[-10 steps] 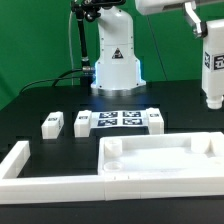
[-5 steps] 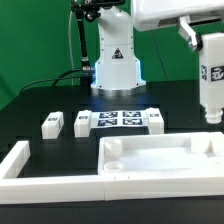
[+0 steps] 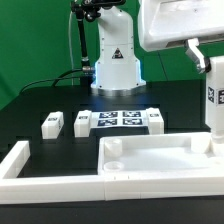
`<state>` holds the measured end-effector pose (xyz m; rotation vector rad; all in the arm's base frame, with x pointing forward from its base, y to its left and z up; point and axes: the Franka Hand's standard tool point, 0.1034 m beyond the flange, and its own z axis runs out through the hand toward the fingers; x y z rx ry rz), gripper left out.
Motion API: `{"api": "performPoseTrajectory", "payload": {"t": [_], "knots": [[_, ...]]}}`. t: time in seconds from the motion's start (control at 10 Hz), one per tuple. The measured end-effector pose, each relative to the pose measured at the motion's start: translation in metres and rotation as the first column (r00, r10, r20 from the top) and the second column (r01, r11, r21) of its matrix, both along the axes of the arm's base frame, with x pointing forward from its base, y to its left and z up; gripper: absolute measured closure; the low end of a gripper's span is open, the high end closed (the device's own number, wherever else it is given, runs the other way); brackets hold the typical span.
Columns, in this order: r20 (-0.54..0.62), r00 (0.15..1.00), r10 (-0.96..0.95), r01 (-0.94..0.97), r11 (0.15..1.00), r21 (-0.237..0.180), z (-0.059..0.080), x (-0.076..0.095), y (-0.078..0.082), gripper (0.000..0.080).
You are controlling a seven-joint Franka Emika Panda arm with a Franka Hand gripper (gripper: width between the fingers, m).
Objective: Assemble desk
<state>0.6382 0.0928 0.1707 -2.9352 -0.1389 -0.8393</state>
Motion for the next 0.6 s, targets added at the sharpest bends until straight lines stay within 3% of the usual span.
{"api": "performPoseTrajectory", "payload": {"t": [0.3,0.6], "knots": [[0.003,1.000,-0.001,0.001,1.000,0.000,-0.002,-0.001,-0.001,0.0509],[0.000,1.000,0.012,-0.012,1.000,-0.011,-0.013,-0.001,0.006,0.0509]]}}
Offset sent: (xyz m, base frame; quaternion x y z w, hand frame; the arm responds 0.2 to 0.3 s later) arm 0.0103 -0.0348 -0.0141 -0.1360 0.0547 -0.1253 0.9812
